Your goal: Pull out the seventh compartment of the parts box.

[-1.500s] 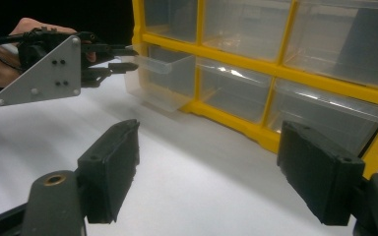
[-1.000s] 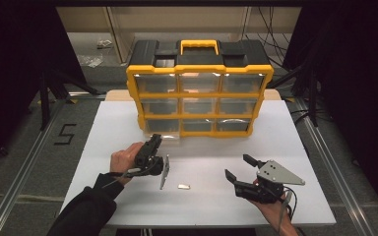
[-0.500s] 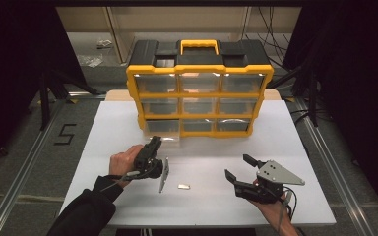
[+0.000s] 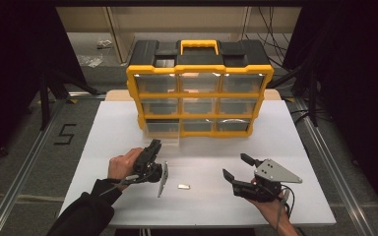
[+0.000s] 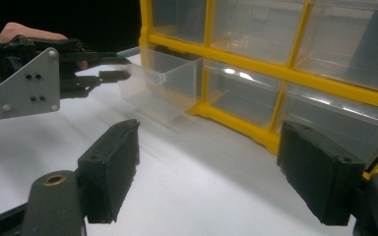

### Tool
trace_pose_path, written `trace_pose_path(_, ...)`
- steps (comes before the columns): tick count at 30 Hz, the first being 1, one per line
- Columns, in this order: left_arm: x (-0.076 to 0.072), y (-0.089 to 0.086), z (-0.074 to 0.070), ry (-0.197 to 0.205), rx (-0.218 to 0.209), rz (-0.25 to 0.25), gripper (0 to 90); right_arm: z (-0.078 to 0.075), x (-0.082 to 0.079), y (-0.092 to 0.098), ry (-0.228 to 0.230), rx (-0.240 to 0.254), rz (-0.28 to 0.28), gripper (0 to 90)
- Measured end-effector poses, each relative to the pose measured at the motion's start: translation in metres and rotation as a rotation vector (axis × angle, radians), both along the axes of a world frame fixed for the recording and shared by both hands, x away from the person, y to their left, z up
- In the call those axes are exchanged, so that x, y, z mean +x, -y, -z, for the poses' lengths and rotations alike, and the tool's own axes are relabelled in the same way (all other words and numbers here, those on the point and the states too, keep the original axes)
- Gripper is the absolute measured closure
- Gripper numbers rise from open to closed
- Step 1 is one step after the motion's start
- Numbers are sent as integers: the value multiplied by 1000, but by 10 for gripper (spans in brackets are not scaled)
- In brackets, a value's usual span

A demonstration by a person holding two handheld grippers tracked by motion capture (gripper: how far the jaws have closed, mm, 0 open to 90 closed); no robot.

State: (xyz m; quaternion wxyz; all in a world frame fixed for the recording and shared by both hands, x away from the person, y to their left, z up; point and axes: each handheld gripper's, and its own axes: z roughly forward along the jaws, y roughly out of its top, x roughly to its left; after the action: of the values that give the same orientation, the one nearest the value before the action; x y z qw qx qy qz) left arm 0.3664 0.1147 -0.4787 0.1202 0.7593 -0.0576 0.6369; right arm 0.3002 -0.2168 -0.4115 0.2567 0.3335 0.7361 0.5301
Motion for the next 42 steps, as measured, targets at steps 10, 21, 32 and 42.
trace_pose_path(10,1,-2,2,-22,-44,5,688,0,0,0,-1,-1,1,250)
trace_pose_path(21,-7,2,-4,-43,-156,-1,411,0,0,0,-1,-2,1,250)
trace_pose_path(32,-17,5,-19,-242,-392,66,303,0,0,0,-3,-3,-1,250)
trace_pose_path(42,-19,4,-33,-527,-649,120,280,1,0,0,-4,-6,1,250)
